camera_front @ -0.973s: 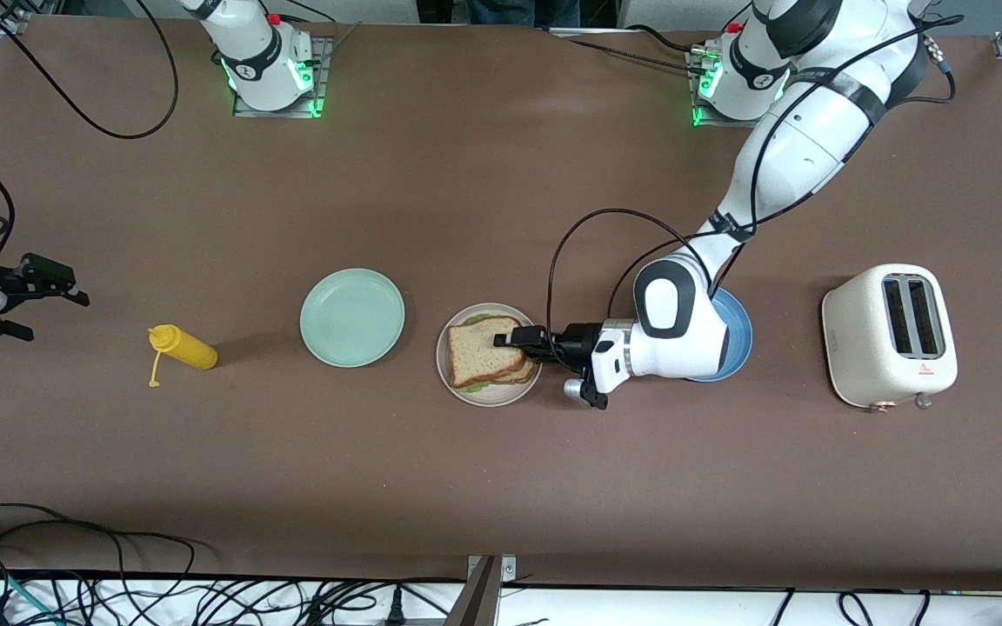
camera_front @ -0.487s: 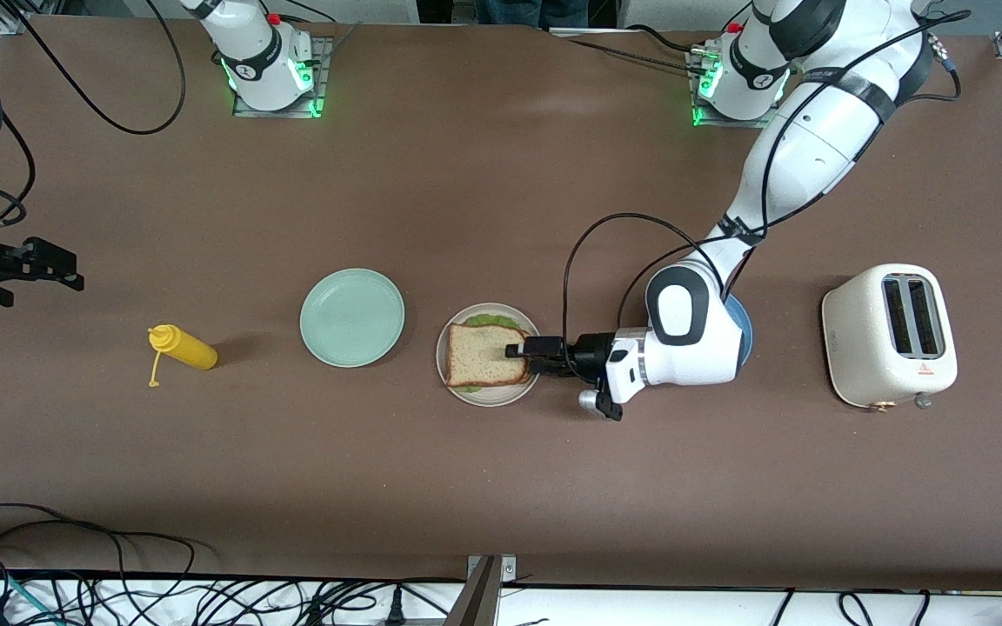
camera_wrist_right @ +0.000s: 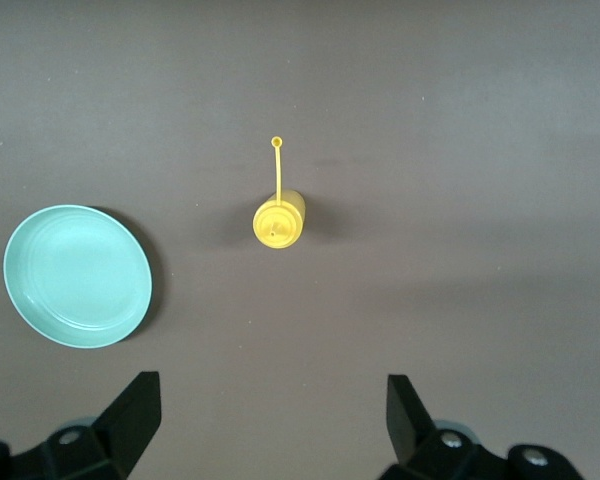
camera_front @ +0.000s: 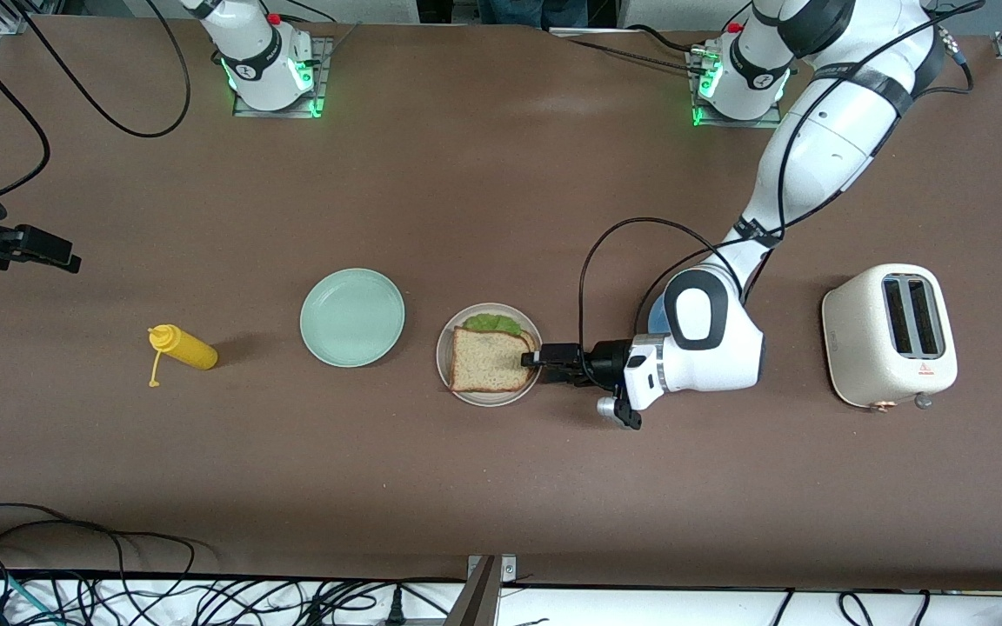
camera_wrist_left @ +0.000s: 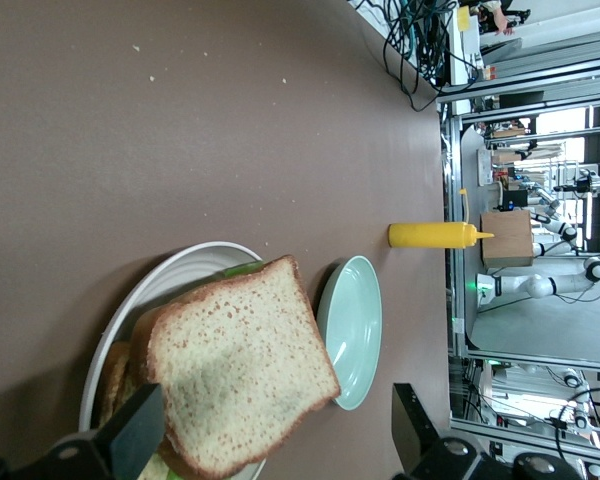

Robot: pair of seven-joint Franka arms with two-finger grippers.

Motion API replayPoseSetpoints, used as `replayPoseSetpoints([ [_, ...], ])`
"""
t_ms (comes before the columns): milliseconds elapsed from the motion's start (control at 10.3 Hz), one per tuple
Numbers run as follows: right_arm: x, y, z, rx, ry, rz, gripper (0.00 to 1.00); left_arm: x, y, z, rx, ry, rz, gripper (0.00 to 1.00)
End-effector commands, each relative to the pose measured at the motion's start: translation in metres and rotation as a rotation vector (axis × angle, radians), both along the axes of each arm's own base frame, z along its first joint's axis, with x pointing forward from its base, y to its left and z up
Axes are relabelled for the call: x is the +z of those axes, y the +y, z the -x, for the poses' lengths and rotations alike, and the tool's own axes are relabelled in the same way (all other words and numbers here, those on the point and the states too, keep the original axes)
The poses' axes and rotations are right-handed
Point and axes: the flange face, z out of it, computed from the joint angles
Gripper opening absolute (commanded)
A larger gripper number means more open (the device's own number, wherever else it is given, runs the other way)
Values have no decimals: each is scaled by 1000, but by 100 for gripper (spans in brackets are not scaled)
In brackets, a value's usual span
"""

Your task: Make sandwich on beige plate with both arms

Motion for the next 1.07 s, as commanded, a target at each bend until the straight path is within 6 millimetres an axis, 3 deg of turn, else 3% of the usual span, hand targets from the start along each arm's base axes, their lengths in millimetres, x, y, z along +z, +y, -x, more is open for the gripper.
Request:
replayPoseSetpoints([
  [0,16,19,8,-50,4,75,100,15,39,-1,-99,-43,-108,100],
  [195,13,21,7,-60,-2,79,100,26,77,-9,-173,-48,-166,100],
  [292,12,19,6,-63,-8,77,100,38,84,-8,-206,-41,-213,100],
  [487,6,20,1,-59,-18,77,100,76,90,-3,-248,-7,-327,100],
  [681,-3,15,-7,-69,-37,65,100,98,106,2,-318,-26,-456,100],
  [973,-8,16,-12,-67,-57,63,100,165,149,13,-323,-38,-656,100],
])
